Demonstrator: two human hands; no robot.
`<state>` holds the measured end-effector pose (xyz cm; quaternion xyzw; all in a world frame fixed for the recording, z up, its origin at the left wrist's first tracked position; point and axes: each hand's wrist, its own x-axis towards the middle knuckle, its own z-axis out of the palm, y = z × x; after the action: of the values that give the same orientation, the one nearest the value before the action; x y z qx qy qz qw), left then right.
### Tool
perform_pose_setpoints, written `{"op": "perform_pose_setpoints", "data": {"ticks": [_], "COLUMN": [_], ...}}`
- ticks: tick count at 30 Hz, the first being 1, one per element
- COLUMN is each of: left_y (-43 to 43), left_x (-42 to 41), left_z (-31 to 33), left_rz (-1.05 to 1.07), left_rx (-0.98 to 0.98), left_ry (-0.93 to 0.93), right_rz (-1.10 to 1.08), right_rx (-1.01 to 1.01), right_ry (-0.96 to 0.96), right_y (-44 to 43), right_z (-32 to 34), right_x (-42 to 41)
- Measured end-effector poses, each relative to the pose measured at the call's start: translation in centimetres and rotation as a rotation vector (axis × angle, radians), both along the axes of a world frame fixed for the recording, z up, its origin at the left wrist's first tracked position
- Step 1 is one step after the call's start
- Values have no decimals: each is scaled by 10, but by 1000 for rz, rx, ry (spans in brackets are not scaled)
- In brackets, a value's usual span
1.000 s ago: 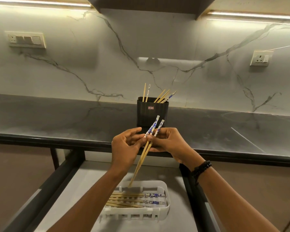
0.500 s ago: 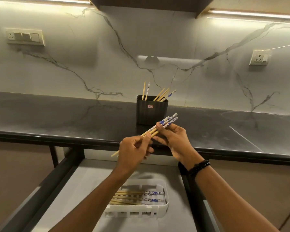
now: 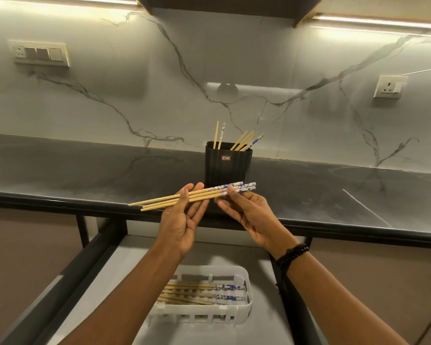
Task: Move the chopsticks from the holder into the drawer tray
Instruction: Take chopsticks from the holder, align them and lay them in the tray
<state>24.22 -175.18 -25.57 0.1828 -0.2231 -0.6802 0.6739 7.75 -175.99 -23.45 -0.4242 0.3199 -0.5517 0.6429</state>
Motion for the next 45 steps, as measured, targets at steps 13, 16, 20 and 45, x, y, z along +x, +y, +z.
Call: {"op": "perform_pose_setpoints", "data": {"ticks": [13, 16, 20, 45], "left_y": [-6, -6, -2, 0], "left_x": [18, 18, 13, 20], "left_z": [2, 2, 1, 2], "left_rz": [-30, -34, -56, -39], "left_rx": [17, 16, 11, -4], "left_ry": [-40, -42, -52, -147], "right_rz": [33, 42, 54, -22], "right_rx": [-57, -52, -42, -321], "right_ry": [-136, -125, -97, 241], "right_y": [2, 3, 5, 7], "right_z": [4, 3, 1, -1], "right_x": [-22, -20, -14, -14]}}
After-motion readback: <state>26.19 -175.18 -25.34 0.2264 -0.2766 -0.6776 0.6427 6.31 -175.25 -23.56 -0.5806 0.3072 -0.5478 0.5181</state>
